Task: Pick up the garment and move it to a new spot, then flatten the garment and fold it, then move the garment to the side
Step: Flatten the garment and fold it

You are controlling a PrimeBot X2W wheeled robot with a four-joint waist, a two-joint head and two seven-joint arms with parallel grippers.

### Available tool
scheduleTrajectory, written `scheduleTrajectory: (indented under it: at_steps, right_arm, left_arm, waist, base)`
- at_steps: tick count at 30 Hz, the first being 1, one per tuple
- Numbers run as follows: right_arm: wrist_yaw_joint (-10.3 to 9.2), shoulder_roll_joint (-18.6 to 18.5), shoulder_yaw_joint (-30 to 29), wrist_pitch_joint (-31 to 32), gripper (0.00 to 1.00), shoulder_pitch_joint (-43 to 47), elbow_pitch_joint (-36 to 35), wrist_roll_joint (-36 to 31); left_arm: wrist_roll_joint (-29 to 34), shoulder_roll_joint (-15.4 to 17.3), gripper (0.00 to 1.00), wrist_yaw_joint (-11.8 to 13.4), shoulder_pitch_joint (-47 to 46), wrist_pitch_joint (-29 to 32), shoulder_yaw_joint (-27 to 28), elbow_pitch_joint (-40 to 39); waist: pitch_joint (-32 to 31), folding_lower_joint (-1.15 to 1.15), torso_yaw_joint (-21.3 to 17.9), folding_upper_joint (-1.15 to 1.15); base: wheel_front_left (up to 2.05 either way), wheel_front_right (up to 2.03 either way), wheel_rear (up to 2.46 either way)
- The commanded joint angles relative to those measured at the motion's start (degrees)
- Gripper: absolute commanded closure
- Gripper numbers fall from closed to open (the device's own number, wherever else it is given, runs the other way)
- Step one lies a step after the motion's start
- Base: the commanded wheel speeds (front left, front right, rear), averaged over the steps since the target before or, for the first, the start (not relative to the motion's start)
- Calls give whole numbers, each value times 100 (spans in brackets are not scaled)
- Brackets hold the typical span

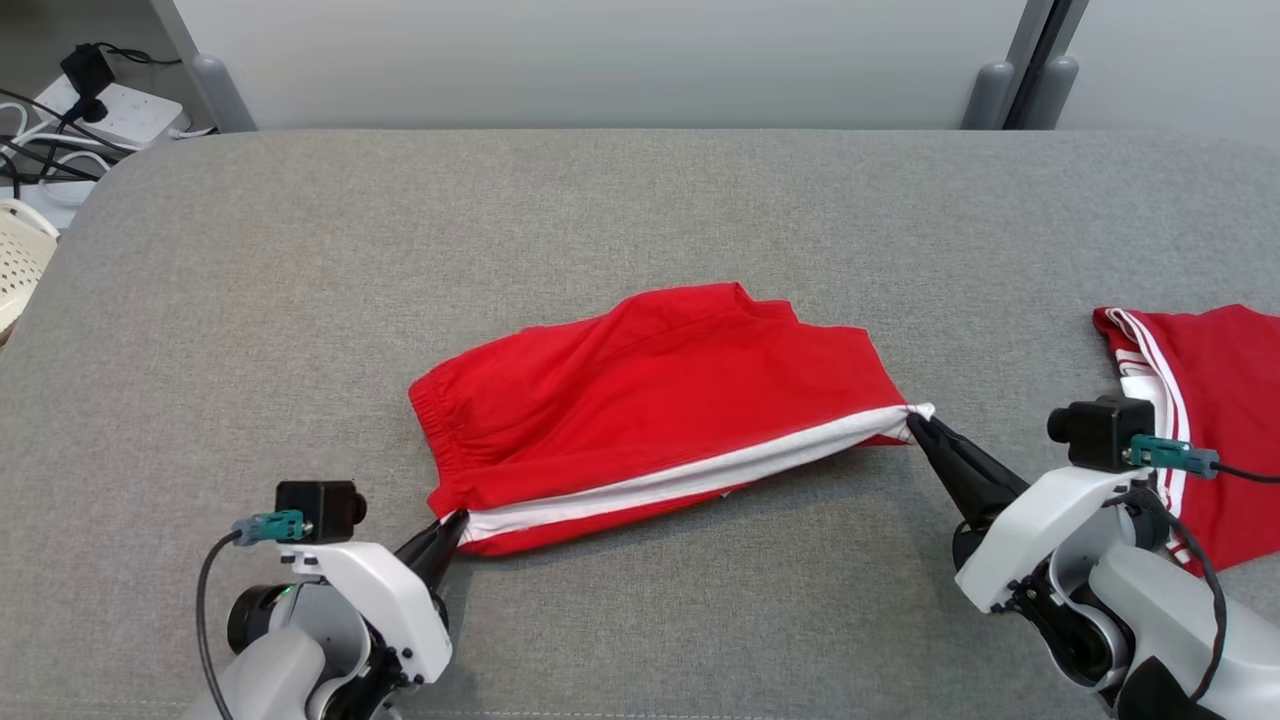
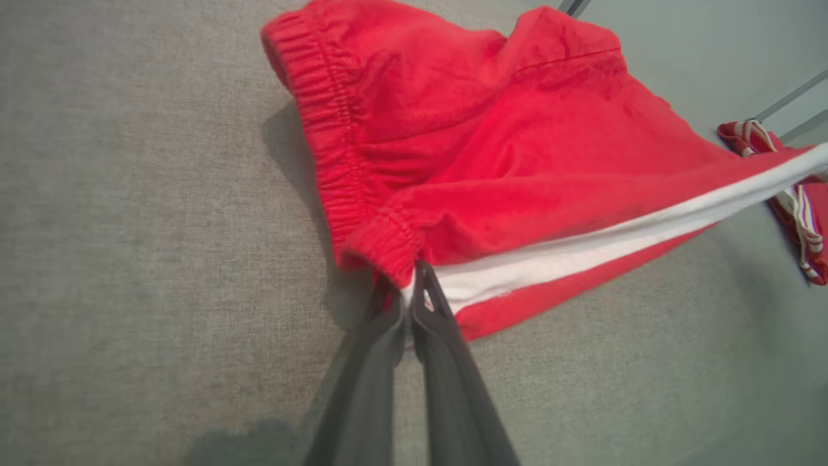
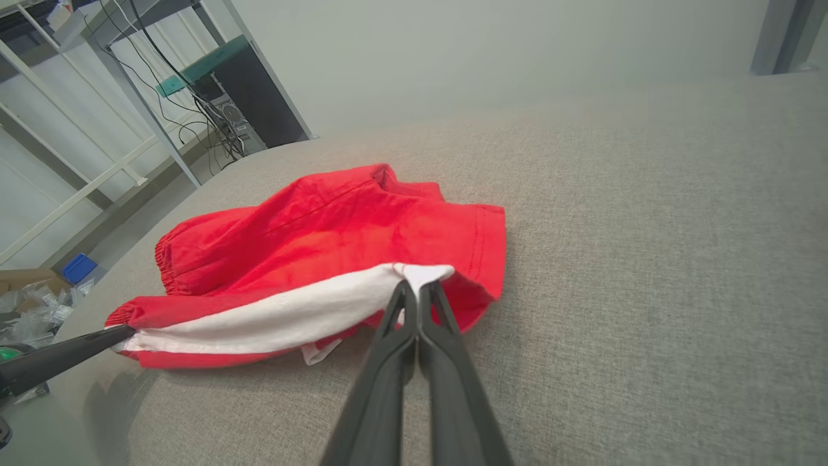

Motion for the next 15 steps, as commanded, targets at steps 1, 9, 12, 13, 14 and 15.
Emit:
scheduleTrajectory:
  at_steps: [1,9,12,13,14,15]
  right_arm:
    - [0,-82,31,-65,100,105,-54,114]
    - [0,93,-37,-78,100,302,-148,109]
    - [0,166,10,-78,100,474,-212,70]
    - [0,181,26,-79,100,524,-227,67]
    - [0,194,33,-79,100,568,-243,69]
    - [0,203,50,-79,100,615,-263,79]
  left_arm:
    - [-211,274,100,-14,-132,-11,69,-130]
    - [-1093,497,100,-14,58,-89,-545,-384]
    - [-1306,607,100,-14,153,-175,-748,-449]
    - [-1361,634,100,-14,186,-201,-813,-451]
    - [-1408,660,100,-14,212,-240,-869,-448]
    - [-1473,677,100,-14,247,-275,-916,-450]
  waist:
    - [13,0,-5,0]
    - [-85,0,-107,0]
    - [-195,0,-113,0]
    - [-238,0,-115,0]
    - [-279,0,-117,0]
    - [-320,0,-117,0]
  base:
    - [0,0,0]
    - [0,0,0]
    - [0,0,0]
    - [0,0,0]
    - [0,0,0]
    - [0,0,0]
